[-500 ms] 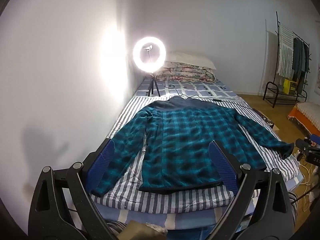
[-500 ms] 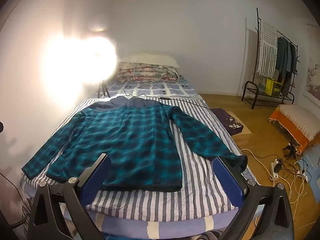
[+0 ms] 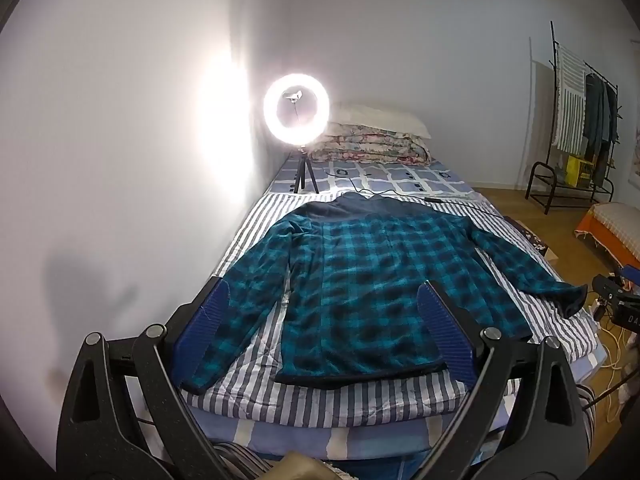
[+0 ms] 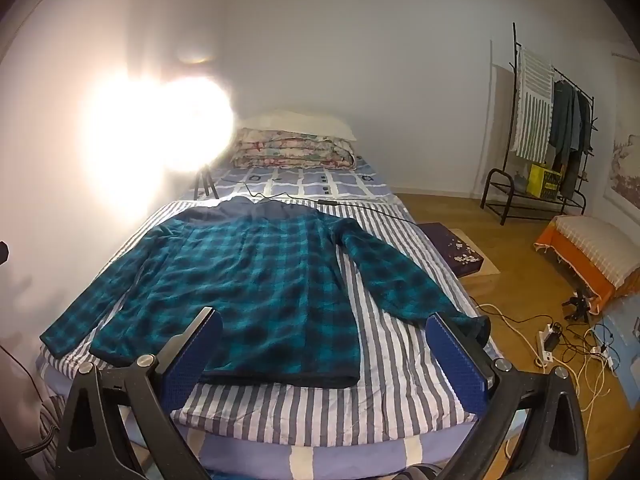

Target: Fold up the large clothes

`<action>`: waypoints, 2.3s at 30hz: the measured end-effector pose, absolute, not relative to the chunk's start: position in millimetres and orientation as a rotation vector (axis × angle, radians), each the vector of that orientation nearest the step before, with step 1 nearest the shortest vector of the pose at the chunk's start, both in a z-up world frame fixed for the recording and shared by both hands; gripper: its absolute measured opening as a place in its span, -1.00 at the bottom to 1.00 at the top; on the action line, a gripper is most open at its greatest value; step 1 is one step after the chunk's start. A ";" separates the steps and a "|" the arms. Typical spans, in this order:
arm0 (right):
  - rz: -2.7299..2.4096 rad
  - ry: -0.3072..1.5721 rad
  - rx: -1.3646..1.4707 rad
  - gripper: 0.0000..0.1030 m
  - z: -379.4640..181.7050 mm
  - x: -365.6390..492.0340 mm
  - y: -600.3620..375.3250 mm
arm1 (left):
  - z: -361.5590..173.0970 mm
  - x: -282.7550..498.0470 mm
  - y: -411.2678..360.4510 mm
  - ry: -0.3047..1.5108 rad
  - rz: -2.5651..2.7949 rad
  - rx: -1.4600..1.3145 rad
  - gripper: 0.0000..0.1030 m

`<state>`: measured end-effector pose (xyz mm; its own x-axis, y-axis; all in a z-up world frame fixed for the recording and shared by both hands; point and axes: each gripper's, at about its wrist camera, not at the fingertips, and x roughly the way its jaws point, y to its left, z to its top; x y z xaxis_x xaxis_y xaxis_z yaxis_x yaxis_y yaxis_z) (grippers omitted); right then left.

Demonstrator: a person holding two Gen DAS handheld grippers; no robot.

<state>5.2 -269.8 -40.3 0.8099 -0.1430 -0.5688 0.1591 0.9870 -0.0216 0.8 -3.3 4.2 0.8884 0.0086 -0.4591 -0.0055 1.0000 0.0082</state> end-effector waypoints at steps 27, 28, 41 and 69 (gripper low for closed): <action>-0.168 0.601 0.024 0.99 -39.6 5.6 -269.8 | 7.5 1.3 -0.9 0.462 0.010 0.002 0.88; -0.167 0.601 0.024 0.99 -39.5 5.8 -269.9 | 7.5 1.1 -1.1 0.462 0.011 0.002 0.88; -0.167 0.601 0.020 0.99 -39.8 6.0 -269.2 | 7.7 1.5 0.6 0.461 0.014 0.006 0.88; -0.161 0.608 0.008 0.99 -42.7 7.2 -264.8 | -1.7 4.0 14.7 0.466 0.027 0.003 0.88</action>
